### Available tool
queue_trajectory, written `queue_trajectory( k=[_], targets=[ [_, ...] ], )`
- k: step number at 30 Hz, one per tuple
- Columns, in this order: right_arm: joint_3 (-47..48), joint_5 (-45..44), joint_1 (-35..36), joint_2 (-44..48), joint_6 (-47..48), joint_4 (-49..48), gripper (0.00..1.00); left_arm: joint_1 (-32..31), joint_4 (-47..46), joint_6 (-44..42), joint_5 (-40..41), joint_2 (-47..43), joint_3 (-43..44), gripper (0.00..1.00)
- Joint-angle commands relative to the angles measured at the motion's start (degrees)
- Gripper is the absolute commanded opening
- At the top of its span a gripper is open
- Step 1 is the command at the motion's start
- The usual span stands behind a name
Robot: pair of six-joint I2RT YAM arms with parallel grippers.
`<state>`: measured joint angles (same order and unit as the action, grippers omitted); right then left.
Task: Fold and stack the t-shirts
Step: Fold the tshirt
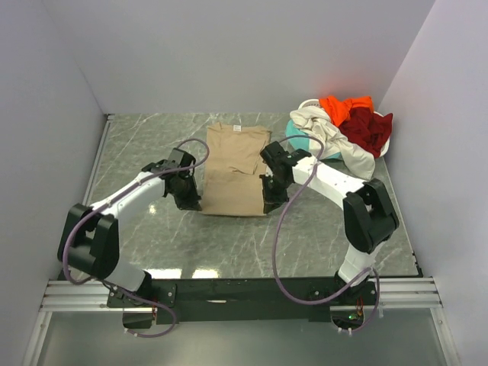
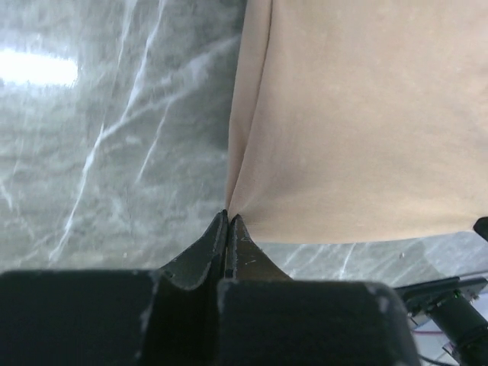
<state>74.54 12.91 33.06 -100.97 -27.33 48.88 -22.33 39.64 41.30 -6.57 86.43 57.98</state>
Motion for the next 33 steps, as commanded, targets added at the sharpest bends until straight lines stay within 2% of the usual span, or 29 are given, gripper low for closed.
queue_trajectory(
  k=[1,11,16,22,33],
  targets=[
    [-1.5,-2.3,0.9,4.9,-0.3,4.4,0.00,0.1,4.4,0.4,1.1,-5.1,-1.1,0.01],
    [-5.5,-2.4,6.2,12.8,-3.6,7.8,0.00,-0.4,12.1,2.4,-0.6,-18.4,-5.5,0.01],
    [-5.7,-3.1,8.5,16.5,-6.3,9.7,0.00,-0.7,14.4,3.4,-2.0,-22.1,-4.2,0.01],
    [-4.1,-6.2,8.3,16.8,-7.6,9.6,0.00,-0.7,14.3,1.9,-1.0,-18.0,2.3,0.01],
    [9.5,-11.0,3.2,8.7,-4.8,9.6,0.00,0.7,11.7,-2.8,0.9,-3.0,16.9,0.00]
  ],
)
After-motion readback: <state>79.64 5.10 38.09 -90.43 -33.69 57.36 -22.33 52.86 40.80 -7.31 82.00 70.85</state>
